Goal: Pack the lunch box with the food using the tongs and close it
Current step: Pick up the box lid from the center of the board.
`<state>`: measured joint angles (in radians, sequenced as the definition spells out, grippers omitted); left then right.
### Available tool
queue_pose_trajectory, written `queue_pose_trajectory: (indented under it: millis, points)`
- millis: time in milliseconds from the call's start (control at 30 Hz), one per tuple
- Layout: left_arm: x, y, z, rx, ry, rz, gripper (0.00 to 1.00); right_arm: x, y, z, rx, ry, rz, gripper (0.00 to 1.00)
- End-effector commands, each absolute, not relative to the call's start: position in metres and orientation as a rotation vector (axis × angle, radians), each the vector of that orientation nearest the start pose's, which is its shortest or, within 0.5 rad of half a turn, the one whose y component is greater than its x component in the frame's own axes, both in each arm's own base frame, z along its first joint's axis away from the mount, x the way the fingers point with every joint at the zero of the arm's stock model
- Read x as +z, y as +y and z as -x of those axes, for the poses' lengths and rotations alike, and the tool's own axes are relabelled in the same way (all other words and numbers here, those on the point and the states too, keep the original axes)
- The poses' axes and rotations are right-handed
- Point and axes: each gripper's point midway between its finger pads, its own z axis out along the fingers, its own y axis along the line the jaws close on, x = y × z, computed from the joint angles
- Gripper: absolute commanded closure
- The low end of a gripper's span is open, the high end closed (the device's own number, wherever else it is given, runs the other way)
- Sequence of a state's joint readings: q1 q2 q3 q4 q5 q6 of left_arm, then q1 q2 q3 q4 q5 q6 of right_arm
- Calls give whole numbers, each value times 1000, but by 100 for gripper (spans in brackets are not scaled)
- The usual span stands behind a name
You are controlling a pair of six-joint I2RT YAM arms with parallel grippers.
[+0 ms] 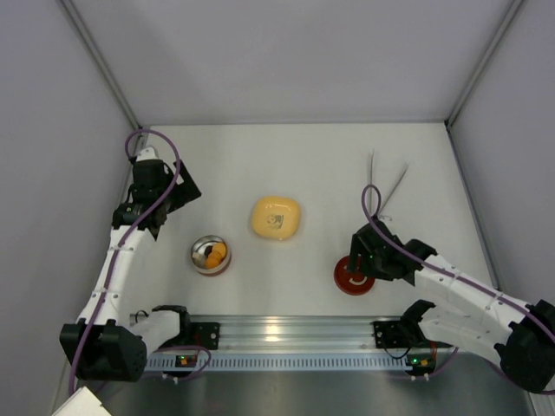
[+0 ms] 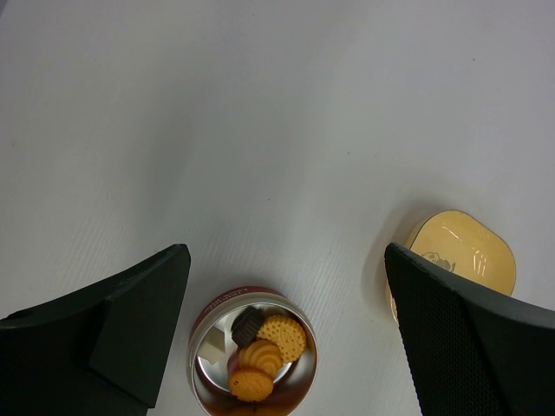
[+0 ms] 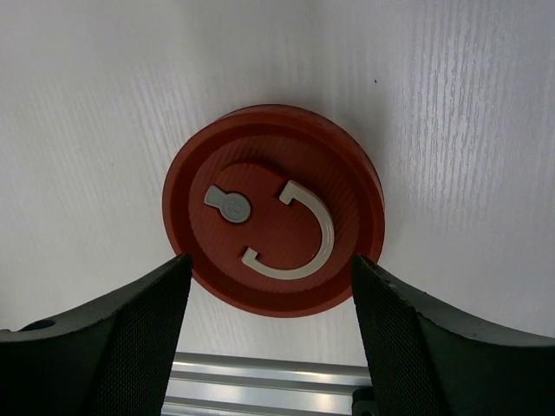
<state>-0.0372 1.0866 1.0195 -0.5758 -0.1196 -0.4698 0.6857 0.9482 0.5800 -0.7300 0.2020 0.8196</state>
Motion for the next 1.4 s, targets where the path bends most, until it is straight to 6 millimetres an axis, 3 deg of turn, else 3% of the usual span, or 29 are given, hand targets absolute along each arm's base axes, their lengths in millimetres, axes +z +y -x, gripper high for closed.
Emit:
queue_pose_trajectory:
  millis: [0, 767, 1133, 1367]
  points:
    - [225, -8, -330, -166, 2079, 529, 1, 61, 142, -168, 332, 2608, -257, 28]
    - [223, -7, -330, -158, 2084, 531, 1, 26, 150, -165, 356, 2654, -279, 30]
    - [221, -7, -330, -157, 2088, 531, 1, 26, 150, -171, 346, 2639, -289, 45]
    - [221, -7, -330, -159, 2089, 531, 1, 36, 151, -179, 336, 2606, -292, 56]
